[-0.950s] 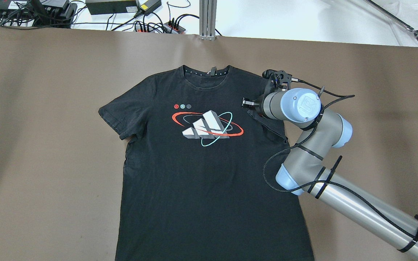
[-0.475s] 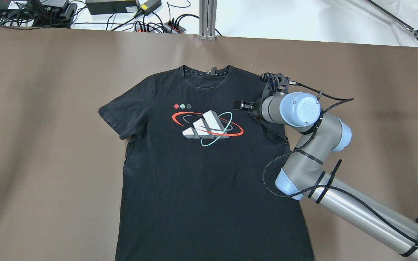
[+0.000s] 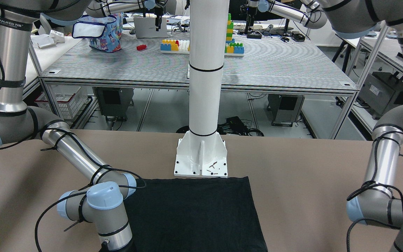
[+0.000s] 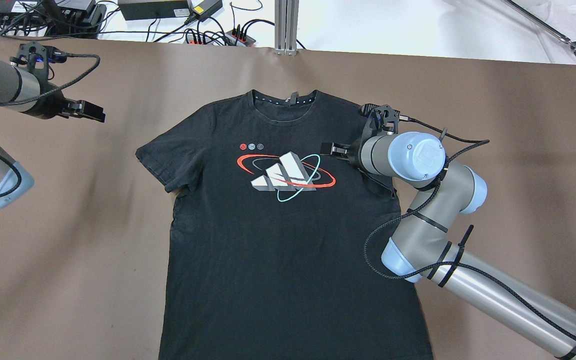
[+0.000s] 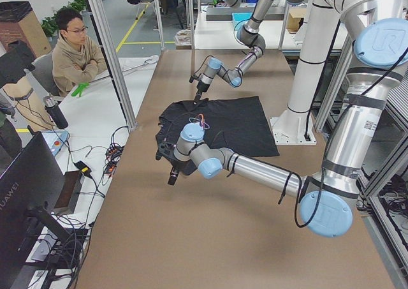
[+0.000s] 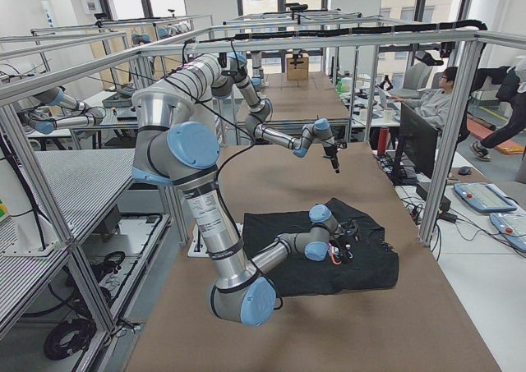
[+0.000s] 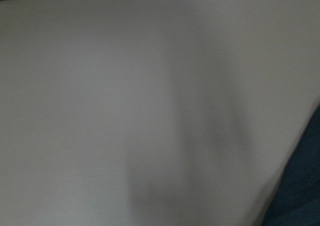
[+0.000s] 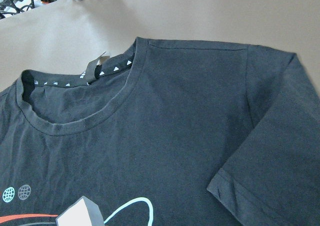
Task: Fold clothes
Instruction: 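Bring the left gripper to the other shoulder while the right gripper holds position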
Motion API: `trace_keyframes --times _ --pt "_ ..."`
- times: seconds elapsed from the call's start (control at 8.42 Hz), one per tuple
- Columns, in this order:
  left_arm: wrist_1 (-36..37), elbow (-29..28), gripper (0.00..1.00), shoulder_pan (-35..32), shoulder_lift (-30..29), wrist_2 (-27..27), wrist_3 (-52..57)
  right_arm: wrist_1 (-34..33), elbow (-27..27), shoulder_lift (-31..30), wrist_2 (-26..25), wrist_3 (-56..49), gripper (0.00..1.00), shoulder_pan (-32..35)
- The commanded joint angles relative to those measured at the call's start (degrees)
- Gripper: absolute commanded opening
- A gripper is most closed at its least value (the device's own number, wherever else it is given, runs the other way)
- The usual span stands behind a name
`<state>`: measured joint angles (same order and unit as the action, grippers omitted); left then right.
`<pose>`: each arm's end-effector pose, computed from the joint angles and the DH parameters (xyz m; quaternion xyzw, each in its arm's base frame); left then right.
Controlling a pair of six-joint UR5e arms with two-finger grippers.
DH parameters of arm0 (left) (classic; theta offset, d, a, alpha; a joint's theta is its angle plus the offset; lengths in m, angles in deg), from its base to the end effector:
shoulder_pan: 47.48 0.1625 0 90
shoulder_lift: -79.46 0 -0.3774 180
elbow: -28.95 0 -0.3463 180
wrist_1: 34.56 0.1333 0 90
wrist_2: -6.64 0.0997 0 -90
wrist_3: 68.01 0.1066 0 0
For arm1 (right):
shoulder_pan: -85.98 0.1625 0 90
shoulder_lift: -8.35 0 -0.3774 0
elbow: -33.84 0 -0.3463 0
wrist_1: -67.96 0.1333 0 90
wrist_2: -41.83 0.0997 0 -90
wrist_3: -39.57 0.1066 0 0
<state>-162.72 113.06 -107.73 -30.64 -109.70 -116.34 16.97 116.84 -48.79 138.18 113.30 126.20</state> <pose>0.2240 -0.5653 0.4113 0.2049 0.4294 -0.0418 0.8785 -0.4214 -0.5155 0.2832 0.2123 -0.4939 0.1458 0.8305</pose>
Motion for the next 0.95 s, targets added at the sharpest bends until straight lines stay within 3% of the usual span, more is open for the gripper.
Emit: trace_keyframes --times 0.0,0.12,0.59,0.71,0.83 --pt "-12.4 -9.4 0.68 6.2 -1.4 2.2 -10.4 -0.1 0.4 0.4 0.0 2.8 0.94 -0.3" --pt "-12.5 -9.1 0.57 7.4 -1.8 2.7 -12.9 -0.4 1.3 0.5 0.0 2.9 0.94 -0.3" --pt "-12.6 -8.8 0.48 10.0 -2.9 4.0 -17.0 -0.7 1.6 0.5 0.0 5.0 0.94 -0.3" --pt "-12.6 -8.8 0.41 10.1 -2.9 4.0 -17.0 -0.7 1.6 0.5 0.0 5.4 0.94 -0.3" --pt "-12.6 -8.8 0.01 9.9 -3.6 3.9 -17.3 -0.7 1.6 0.5 0.0 5.9 0.94 -0.3"
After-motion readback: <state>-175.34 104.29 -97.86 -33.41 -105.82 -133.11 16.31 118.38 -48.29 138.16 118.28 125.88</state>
